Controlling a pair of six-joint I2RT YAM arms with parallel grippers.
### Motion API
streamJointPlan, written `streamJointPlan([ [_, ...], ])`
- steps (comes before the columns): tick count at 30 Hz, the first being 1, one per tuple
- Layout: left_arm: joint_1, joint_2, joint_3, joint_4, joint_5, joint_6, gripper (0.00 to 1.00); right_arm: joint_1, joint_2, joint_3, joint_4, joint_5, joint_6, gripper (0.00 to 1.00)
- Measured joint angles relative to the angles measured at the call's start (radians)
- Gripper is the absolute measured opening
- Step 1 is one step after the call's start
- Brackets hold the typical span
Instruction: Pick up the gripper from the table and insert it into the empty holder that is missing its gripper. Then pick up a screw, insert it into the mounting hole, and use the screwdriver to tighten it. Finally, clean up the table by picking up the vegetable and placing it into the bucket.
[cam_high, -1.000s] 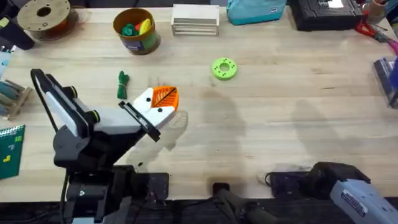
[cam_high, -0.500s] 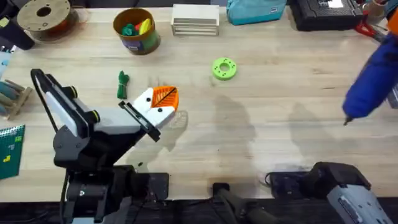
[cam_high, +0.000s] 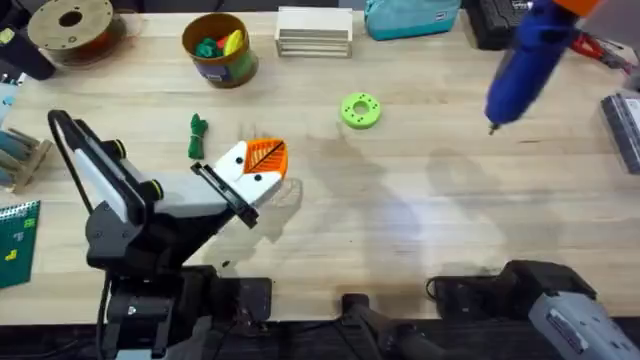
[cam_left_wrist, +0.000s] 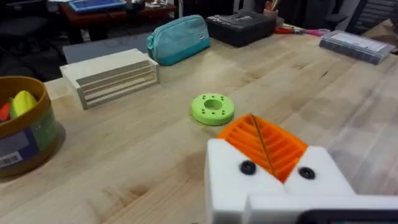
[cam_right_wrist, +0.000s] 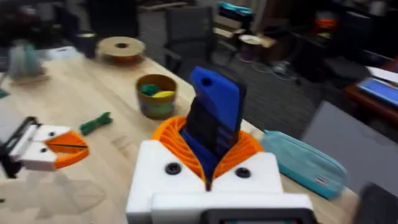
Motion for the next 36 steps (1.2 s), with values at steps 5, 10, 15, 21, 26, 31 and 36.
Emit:
streamJointPlan([
  [5,0.000,0.000,0.000,0.000,0.003,0.020,0.013,0.003,0.134,-0.001,0.208,-0.200,0.004,0.008],
  [10,0.000,0.000,0.000,0.000,0.003,0.028,0.013,0.067,0.277,-0.001,0.378,-0.338,0.004,0.008],
  [15,0.000,0.000,0.000,0.000,0.003,0.029,0.013,0.197,0.374,-0.001,0.444,-0.376,0.001,0.008],
  [21,0.000,0.000,0.000,-0.001,0.012,0.029,0.013,0.366,0.441,-0.001,0.550,-0.348,-0.003,0.008],
  [26,0.000,0.000,0.000,-0.001,0.019,0.029,0.013,0.491,0.471,-0.001,0.720,-0.265,0.087,0.008],
  [31,0.000,0.000,0.000,-0.001,0.020,0.029,0.013,0.593,0.515,-0.001,0.918,-0.185,0.213,0.008],
  [36,0.000,0.000,0.000,-0.001,0.022,0.029,0.013,0.679,0.580,-0.001,1.040,-0.093,0.341,0.008],
])
